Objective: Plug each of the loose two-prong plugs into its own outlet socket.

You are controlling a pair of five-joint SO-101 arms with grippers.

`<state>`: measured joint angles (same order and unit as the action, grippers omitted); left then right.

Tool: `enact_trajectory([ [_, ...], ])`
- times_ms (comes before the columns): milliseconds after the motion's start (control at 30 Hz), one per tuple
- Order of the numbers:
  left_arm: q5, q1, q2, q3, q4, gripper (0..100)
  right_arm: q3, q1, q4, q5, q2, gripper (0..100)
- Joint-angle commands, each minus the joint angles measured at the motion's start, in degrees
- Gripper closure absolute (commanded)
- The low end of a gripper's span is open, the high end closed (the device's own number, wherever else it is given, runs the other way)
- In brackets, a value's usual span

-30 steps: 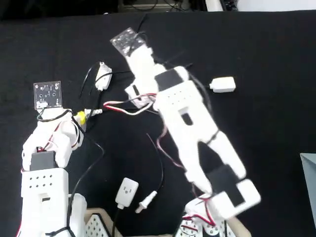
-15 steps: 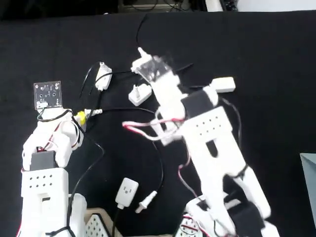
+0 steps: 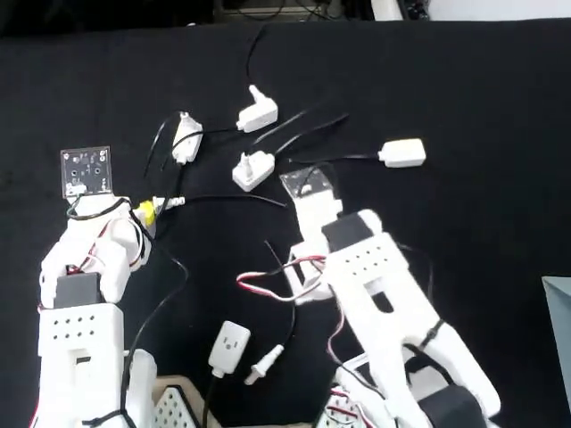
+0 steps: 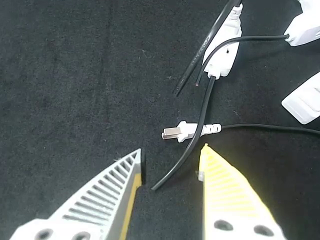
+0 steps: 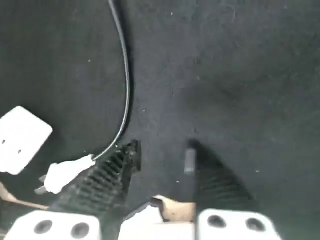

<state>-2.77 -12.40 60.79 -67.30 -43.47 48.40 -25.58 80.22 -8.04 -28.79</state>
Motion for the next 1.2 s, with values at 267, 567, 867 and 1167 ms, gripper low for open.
enact_trajectory([
  [267,-0.44,-0.66,0.35,0.4,1.41,80,-2.59,-12.13,-11.34,-6.42,9.45,72.3],
  [567,-0.44,-0.66,0.35,0.31,1.41,80,-1.54,-11.87,-18.81,-6.33,19.56,74.5],
  [867,-0.53,-0.66,0.35,0.22,1.41,80,-3.38,-10.02,-20.04,-2.2,29.14,98.9],
  [1167,-0.53,-0.66,0.35,0.13,1.49,80,-6.64,4.92,-19.87,19.16,29.05,98.7],
])
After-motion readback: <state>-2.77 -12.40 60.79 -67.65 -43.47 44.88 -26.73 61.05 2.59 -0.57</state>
